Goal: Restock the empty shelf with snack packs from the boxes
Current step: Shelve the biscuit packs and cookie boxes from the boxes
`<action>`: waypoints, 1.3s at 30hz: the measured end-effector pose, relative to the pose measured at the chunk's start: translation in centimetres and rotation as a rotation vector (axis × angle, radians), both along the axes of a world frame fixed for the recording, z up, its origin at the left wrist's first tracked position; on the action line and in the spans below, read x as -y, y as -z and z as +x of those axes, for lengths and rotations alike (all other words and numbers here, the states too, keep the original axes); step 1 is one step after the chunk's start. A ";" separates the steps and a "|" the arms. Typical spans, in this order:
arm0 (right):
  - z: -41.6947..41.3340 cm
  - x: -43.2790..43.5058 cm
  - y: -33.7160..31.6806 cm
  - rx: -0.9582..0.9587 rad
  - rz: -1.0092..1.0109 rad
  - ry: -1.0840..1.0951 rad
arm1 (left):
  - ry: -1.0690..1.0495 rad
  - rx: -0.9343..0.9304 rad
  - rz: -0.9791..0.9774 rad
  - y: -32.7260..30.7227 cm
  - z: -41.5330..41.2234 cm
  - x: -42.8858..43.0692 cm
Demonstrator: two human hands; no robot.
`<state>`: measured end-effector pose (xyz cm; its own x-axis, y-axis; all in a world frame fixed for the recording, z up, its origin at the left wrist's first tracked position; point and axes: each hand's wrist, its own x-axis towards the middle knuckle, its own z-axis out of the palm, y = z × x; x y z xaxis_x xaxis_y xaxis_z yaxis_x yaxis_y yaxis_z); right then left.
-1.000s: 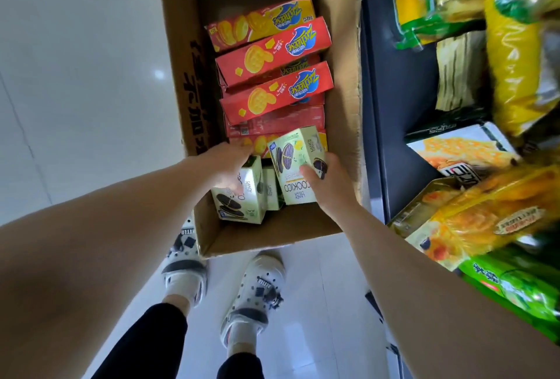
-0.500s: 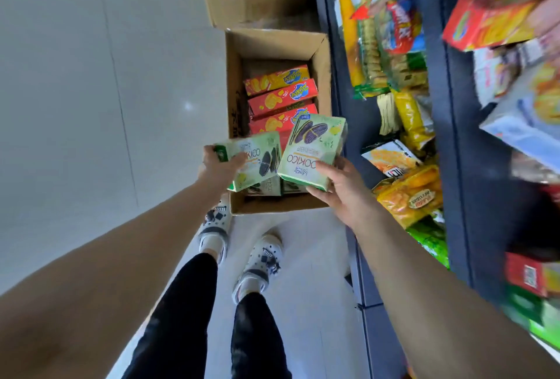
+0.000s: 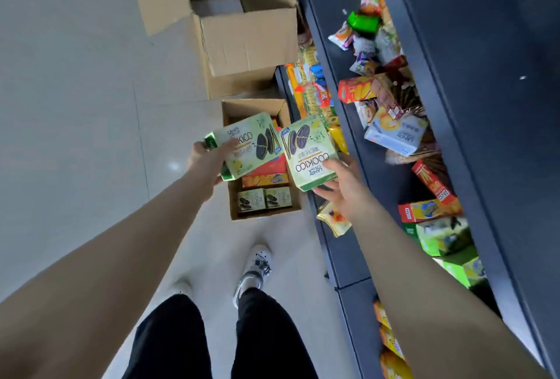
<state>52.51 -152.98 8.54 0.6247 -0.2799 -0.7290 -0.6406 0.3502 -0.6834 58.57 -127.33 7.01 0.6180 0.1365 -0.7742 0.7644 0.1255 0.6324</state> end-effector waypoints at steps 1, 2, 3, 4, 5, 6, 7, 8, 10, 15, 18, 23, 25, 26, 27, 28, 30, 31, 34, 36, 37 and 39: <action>-0.8 -0.1 -1.4 0.029 -0.020 0.031 | 0.021 0.020 -0.008 -1.3 -0.4 -0.2; -1.6 -0.3 -2.8 0.057 -0.047 0.064 | 0.055 0.042 -0.019 -2.5 -0.8 -0.5; -2.4 -0.5 -4.2 0.084 -0.071 0.105 | 0.089 0.064 -0.031 -3.8 -1.1 -0.7; -3.3 -0.7 -5.6 0.113 -0.093 0.142 | 0.126 0.089 -0.045 -5.0 -1.4 -1.0; -4.4 -0.9 -7.0 0.147 -0.108 0.176 | 0.161 0.114 -0.065 -6.5 -2.0 -1.3; -5.6 -1.3 -8.6 0.179 -0.124 0.207 | 0.202 0.141 -0.092 -7.7 -2.5 -1.6; -6.8 -1.6 -10.2 0.209 -0.148 0.243 | 0.239 0.171 -0.116 -9.1 -3.0 -1.9; -8.2 -2.0 -11.8 0.234 -0.168 0.283 | 0.277 0.203 -0.137 -10.4 -3.5 -2.2; -11.2 -2.9 -14.8 0.293 -0.154 0.349 | 0.349 0.281 -0.164 -13.1 -4.3 -3.0; -19.1 -5.8 -20.6 0.373 -0.161 0.468 | 0.538 0.421 -0.245 -19.5 -6.9 -3.0; -23.6 -6.3 -23.8 0.422 -0.247 0.618 | 0.670 0.507 -0.281 -22.9 -8.8 -1.9; -31.3 -6.3 -29.7 0.403 -0.470 0.699 | 0.890 0.642 -0.346 -28.2 -12.8 1.3; -34.5 -6.0 -31.9 0.412 -0.533 0.749 | 0.959 0.679 -0.373 -30.2 -14.9 2.8; -36.0 -5.7 -32.8 0.425 -0.561 0.764 | 0.990 0.698 -0.375 -31.0 -15.8 3.7; -37.6 -5.5 -33.7 0.444 -0.591 0.775 | 1.017 0.715 -0.382 -31.8 -17.0 4.5; -39.3 -5.5 -34.6 0.456 -0.626 0.782 | 1.046 0.728 -0.392 -32.6 -18.3 5.5; -42.8 -5.3 -36.2 0.461 -0.695 0.792 | 1.075 0.745 -0.437 -34.2 -20.9 7.5; -44.7 -5.1 -36.9 0.472 -0.714 0.784 | 1.091 0.747 -0.469 -35.1 -22.4 8.5; -50.5 -4.5 -39.0 0.499 -0.731 0.727 | 1.145 0.768 -0.536 -37.6 -27.0 11.7; -54.5 -4.1 -40.3 0.505 -0.732 0.701 | 1.172 0.774 -0.573 -39.2 -30.3 13.8; -56.5 -3.8 -40.8 0.507 -0.746 0.703 | 1.186 0.767 -0.600 -40.0 -32.0 14.8; -60.6 -3.1 -41.9 0.512 -0.787 0.737 | 1.210 0.747 -0.651 -41.3 -35.5 16.7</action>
